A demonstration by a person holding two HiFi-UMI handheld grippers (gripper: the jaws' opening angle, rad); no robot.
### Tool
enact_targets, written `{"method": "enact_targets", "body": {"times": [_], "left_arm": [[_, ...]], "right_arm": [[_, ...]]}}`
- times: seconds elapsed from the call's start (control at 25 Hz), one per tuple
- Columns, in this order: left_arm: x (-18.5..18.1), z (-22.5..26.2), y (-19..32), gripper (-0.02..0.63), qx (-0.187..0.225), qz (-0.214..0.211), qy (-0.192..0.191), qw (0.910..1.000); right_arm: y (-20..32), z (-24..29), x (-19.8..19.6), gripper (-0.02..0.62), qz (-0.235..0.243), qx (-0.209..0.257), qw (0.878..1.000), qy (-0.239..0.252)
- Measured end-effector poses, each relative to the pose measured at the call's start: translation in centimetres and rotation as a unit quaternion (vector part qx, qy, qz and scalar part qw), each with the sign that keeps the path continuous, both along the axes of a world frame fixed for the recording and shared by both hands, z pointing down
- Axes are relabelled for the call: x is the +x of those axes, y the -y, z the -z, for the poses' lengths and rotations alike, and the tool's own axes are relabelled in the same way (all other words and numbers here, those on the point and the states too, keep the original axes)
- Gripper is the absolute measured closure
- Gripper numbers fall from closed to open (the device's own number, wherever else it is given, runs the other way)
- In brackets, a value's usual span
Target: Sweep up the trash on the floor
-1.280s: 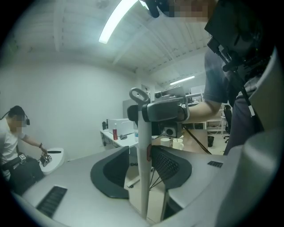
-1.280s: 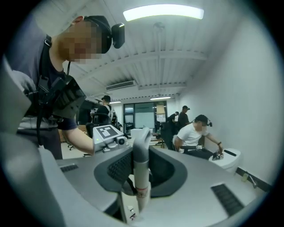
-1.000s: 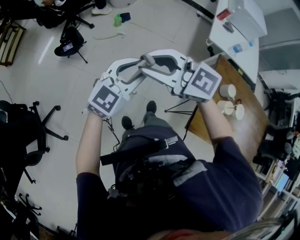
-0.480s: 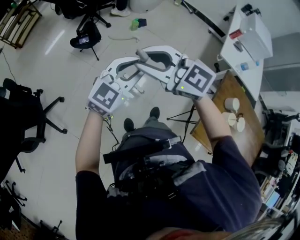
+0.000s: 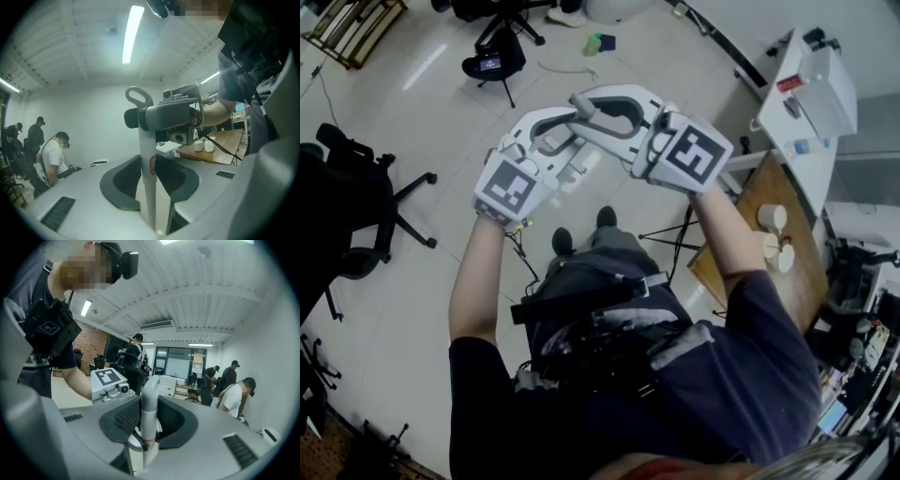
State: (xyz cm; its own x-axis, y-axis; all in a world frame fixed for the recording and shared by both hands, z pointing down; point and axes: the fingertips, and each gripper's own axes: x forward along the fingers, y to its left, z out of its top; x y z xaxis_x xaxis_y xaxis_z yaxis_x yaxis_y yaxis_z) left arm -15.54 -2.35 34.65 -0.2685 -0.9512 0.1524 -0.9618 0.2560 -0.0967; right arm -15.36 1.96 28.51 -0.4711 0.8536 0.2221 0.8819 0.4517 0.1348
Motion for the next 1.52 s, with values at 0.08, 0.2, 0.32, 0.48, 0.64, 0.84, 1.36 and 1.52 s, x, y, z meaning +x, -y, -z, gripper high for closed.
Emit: {"method": "enact_targets", "body": {"times": [0.08,0.2,0.32,0.48,0.64,0.84,1.36,1.52], "left_arm": [[-0.1,-0.6,0.0,0.506,-0.011,0.008,0.001,0.9999],[-0.7,-2.0,0.2,0.506,-0.033,0.025,0.004,0.9991],[-2.3,-3.8,0.8,0.506,-0.054,0.046,0.002,0.9975],[-4.7,-6.2,1.3,0.506,-0.075,0.080,-0.020,0.9938],[-7.0,-8.3,2.2,0.506,-0.093,0.103,-0.037,0.9896],[-8.9,-10.4,3.2,0.506,-0.112,0.126,-0.050,0.9844],[-9.9,-19.7,3.1,0.509,-0.129,0.179,-0.087,0.9715],[-9.5,-22.7,1.7,0.509,-0.120,0.179,-0.104,0.9710]], "right_arm": [[0.1,-0.7,0.0,0.483,0.003,0.005,1.000,0.001],[0.3,-1.9,-0.3,0.483,0.012,0.002,1.000,0.001],[1.0,-3.3,-1.8,0.483,0.020,-0.014,1.000,-0.002],[1.8,-5.6,-4.3,0.483,0.034,-0.028,0.999,-0.019],[2.9,-7.4,-6.6,0.483,0.039,-0.036,0.998,-0.024],[4.1,-9.5,-8.5,0.483,0.047,-0.044,0.997,-0.036],[3.7,-19.2,-9.4,0.483,0.006,0.020,0.999,-0.046],[2.2,-22.4,-9.2,0.482,-0.012,0.031,0.998,-0.056]]}}
